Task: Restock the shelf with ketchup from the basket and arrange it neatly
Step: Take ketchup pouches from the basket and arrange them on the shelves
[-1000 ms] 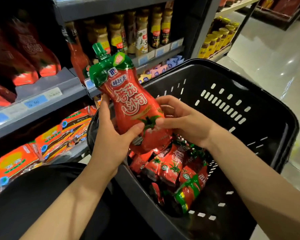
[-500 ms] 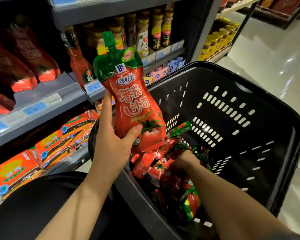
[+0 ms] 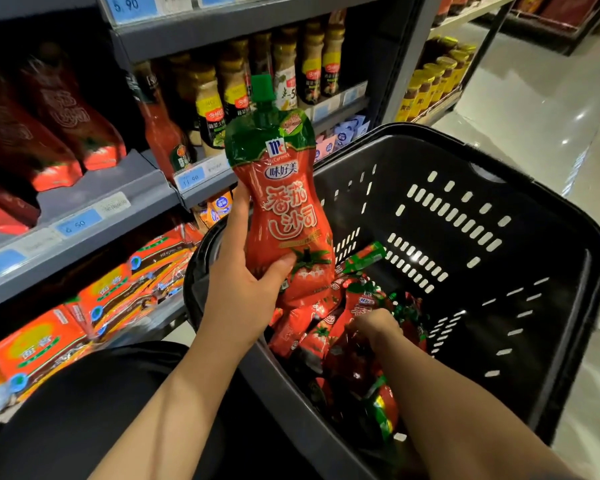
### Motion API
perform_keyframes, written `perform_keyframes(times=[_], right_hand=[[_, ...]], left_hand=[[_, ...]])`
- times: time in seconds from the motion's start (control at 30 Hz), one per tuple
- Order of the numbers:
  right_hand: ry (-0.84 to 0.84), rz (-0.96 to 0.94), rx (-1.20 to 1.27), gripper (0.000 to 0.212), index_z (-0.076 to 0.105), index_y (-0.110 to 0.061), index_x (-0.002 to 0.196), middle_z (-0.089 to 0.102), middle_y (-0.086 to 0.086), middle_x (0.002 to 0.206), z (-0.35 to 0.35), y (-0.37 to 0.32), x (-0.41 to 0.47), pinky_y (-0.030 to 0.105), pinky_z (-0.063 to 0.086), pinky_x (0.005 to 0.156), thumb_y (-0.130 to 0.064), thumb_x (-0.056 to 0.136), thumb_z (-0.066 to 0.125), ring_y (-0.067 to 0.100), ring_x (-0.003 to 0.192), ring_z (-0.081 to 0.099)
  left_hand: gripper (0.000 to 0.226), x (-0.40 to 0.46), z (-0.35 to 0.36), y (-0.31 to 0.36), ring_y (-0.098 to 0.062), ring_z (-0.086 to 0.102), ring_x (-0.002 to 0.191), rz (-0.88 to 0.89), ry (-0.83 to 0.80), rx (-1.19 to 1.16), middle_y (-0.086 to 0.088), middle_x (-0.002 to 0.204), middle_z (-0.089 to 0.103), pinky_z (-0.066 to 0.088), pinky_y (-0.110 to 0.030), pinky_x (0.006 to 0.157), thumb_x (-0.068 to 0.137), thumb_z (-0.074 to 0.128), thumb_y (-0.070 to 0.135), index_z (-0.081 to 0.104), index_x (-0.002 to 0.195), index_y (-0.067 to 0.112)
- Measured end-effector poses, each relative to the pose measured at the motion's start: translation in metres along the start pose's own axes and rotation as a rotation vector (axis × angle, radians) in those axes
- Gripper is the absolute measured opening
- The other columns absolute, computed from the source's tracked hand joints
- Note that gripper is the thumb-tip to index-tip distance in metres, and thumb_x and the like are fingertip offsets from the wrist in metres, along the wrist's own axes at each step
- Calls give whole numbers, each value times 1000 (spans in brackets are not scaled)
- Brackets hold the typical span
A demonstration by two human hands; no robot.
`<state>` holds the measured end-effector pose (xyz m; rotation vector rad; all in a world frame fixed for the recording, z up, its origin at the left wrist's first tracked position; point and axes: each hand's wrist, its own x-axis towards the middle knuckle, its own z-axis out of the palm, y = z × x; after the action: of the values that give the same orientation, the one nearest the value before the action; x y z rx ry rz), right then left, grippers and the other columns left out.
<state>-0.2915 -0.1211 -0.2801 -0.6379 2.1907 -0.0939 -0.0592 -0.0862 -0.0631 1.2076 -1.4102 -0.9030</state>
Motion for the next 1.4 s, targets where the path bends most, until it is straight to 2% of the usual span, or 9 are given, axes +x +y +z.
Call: perform_keyframes(times=[0.17, 0.33, 0.5, 0.7, 0.8, 0.87, 1.13, 1.27, 1.4], right_hand=[[35, -212, 54, 30, 63, -3, 102, 64, 15, 105, -30, -36, -52, 30, 46, 82, -25, 83, 67, 32, 104, 61], [24, -448, 156, 34, 67, -8, 105, 68, 14, 108, -87, -75, -85, 41, 52, 90, -16, 73, 74, 31, 97, 65], [-148, -706, 402, 27, 62, -16, 94, 69, 1, 85, -164, -78, -176, 28, 54, 64, 0, 75, 73, 15, 72, 66], [-273, -1037, 550, 34, 59, -14, 98, 72, 2, 72, -174, -71, -250, 23, 54, 55, 7, 73, 68, 13, 63, 69], [-235, -1061, 627, 30, 62, -12, 98, 72, 13, 84, -140, -85, -265, 38, 60, 64, 4, 74, 72, 27, 74, 70], [-221, -1072, 656, 28, 66, -12, 99, 71, 18, 93, -124, -93, -274, 40, 60, 73, -1, 74, 74, 32, 84, 70], [-318, -1173, 612, 18, 68, -18, 100, 72, 3, 95, -96, -125, -292, 41, 57, 83, -23, 83, 70, 19, 89, 70], [-111, -1246, 605, 12, 69, -23, 93, 67, -8, 86, -108, -138, -252, 20, 50, 75, -30, 91, 60, 4, 81, 62], [-94, -785, 222, 18, 61, -16, 96, 57, 6, 90, -92, -127, -142, 26, 40, 63, -34, 90, 61, 15, 76, 53]], left_hand=[[93, -2, 1, 3, 3, 44, 126, 0, -6, 30, 33, 136, 37, 42, -36, 107, 86, 68, 8, 13, 126, 73], [93, -3, 4, 3, 15, 45, 113, -15, 16, 49, 39, 124, 34, 40, -24, 99, 87, 67, 8, 10, 123, 72], [85, -5, 5, 5, 44, 27, 92, -23, 59, 26, 44, 113, 22, 26, 12, 77, 87, 63, 0, 10, 133, 47], [86, -7, 4, 8, 23, 46, 109, -58, -37, -120, 37, 124, 42, 43, -4, 89, 90, 59, -2, 17, 140, 54], [54, -14, -1, 21, 17, 42, 122, -101, -29, -262, 39, 133, 41, 42, -22, 104, 88, 57, 44, 27, 129, 63], [70, -16, -11, 26, 20, 44, 118, -98, -2, -305, 49, 123, 43, 46, -16, 96, 69, 64, 71, 27, 128, 64], [95, -17, -31, 24, -1, 60, 110, -25, 169, -316, 13, 132, 53, 55, -20, 79, 55, 89, 24, 36, 129, 53], [86, -15, -36, 20, 0, 59, 111, -3, 255, -265, 18, 129, 55, 53, -19, 84, 61, 80, 24, 37, 130, 50], [79, -11, -34, 19, 0, 59, 112, 36, 296, -219, 27, 122, 57, 52, -17, 84, 68, 79, 22, 37, 131, 45]])
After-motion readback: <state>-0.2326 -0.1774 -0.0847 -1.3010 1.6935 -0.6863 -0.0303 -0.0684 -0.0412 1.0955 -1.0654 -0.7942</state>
